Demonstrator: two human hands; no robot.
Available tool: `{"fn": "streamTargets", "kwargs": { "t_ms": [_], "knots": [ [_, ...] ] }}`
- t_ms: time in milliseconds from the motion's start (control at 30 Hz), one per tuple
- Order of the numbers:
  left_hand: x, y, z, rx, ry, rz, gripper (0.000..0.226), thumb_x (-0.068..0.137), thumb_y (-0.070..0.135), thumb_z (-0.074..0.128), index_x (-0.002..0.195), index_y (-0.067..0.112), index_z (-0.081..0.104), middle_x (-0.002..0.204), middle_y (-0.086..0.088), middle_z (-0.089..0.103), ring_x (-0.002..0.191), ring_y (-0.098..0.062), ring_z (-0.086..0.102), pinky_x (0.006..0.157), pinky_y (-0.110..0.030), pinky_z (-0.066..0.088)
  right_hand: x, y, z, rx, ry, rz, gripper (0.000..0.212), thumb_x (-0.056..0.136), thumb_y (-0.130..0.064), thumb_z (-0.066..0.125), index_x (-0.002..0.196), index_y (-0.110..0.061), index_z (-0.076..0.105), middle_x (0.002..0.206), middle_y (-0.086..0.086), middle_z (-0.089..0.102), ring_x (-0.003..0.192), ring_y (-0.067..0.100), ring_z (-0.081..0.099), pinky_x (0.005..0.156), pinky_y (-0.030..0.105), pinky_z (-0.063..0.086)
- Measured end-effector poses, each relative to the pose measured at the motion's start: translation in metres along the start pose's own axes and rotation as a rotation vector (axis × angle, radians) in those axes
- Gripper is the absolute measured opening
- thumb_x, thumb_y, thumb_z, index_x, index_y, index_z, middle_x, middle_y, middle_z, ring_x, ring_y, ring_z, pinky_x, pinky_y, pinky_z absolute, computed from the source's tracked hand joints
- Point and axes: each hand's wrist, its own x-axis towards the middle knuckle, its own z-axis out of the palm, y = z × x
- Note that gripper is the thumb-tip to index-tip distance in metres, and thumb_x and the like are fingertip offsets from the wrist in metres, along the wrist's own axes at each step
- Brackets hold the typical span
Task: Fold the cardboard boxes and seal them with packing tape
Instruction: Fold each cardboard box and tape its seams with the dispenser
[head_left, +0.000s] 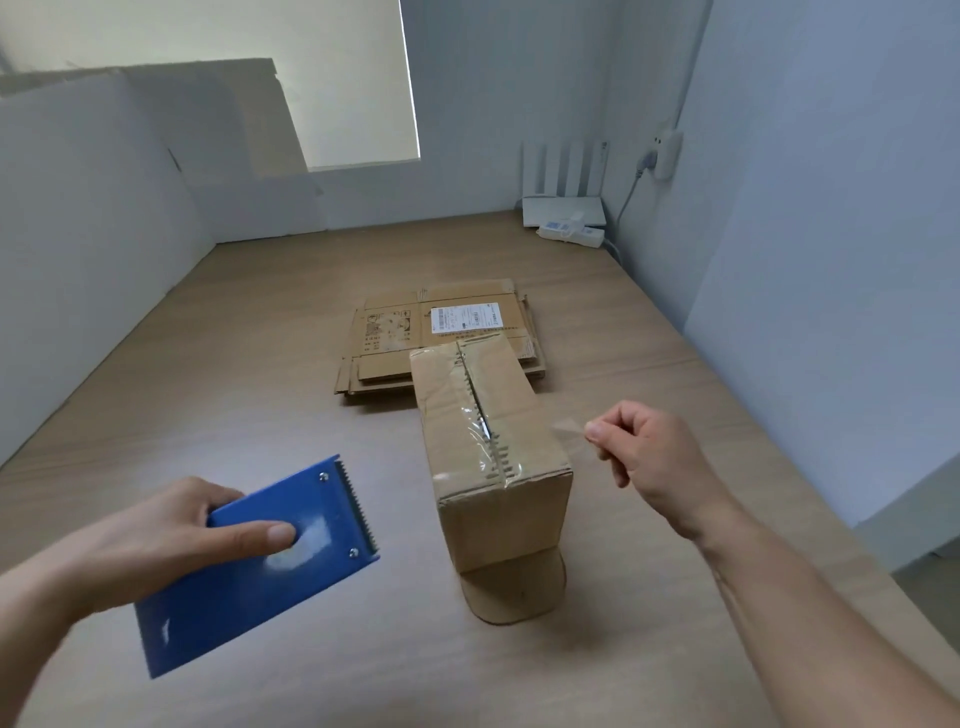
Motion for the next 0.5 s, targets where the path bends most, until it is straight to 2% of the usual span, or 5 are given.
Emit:
{"fn": "streamTargets", "kwargs": {
  "t_ms": [133,333,500],
  "knots": [
    [0.015,0.005,0.012,0.025,-0.094,-0.086,0.1,0.029,0.09,0.061,0.09,0.011,0.071,0.076,-0.002,0.075,0.069,-0.022,0.072,0.076,-0.039,0.054,0.0,0.02,0.012,-0.027,-0.003,0.113,0.026,0.089,-0.01,0.061,0.064,-0.011,0.056,0.056,0.005,0.054,0.042,0.012,0.042,0.045,0.027,0.038],
    [0.036,0.002,0.016,0.108,-0.087,-0.138,0.075,0.048,0.078,0.059,0.083,0.014,0.072,0.072,0.002,0.074,0.066,-0.017,0.071,0.069,-0.03,0.05,0.002,0.037,0.022,-0.042,0.013,0.188,0.025,0.088,-0.01,0.061,0.064,-0.011,0.057,0.055,0.003,0.055,0.041,0.012,0.043,0.045,0.026,0.039],
    [0.054,0.0,0.025,0.174,-0.079,-0.161,0.076,0.047,0.081,0.054,0.082,0.016,0.072,0.071,0.004,0.073,0.066,-0.013,0.07,0.064,-0.023,0.047,0.003,0.043,0.026,-0.008,0.023,0.279,0.025,0.086,-0.009,0.061,0.062,-0.01,0.055,0.052,0.0,0.053,0.044,0.015,0.042,0.044,0.026,0.039]
  ]
}}
